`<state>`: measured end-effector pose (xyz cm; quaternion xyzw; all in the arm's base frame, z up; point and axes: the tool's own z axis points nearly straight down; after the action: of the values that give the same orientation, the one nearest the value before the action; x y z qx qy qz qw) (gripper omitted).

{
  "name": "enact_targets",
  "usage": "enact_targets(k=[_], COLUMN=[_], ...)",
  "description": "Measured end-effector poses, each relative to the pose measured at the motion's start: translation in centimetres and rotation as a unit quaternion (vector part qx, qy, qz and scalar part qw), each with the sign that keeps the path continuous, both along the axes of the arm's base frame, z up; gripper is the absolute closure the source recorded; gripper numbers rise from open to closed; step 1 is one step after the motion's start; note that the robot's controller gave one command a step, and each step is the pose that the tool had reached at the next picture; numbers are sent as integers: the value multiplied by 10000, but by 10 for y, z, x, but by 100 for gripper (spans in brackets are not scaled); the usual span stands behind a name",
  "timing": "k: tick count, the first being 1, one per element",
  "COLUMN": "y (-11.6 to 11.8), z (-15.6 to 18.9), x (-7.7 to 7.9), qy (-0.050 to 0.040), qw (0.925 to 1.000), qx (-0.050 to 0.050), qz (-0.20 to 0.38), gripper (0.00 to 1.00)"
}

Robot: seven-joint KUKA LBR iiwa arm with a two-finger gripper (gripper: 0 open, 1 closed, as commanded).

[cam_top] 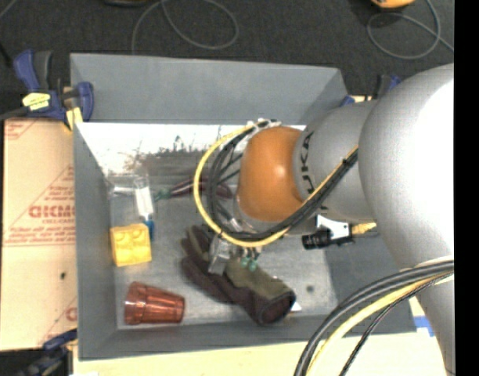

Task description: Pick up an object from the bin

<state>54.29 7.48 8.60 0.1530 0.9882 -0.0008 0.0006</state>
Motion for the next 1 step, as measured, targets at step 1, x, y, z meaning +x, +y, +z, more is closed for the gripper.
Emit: enact_targets(k=[1], y=[0], z=[0], x=[0], qy=[0], qw=[10000], qx=[0], qz=[-5], gripper=[100])
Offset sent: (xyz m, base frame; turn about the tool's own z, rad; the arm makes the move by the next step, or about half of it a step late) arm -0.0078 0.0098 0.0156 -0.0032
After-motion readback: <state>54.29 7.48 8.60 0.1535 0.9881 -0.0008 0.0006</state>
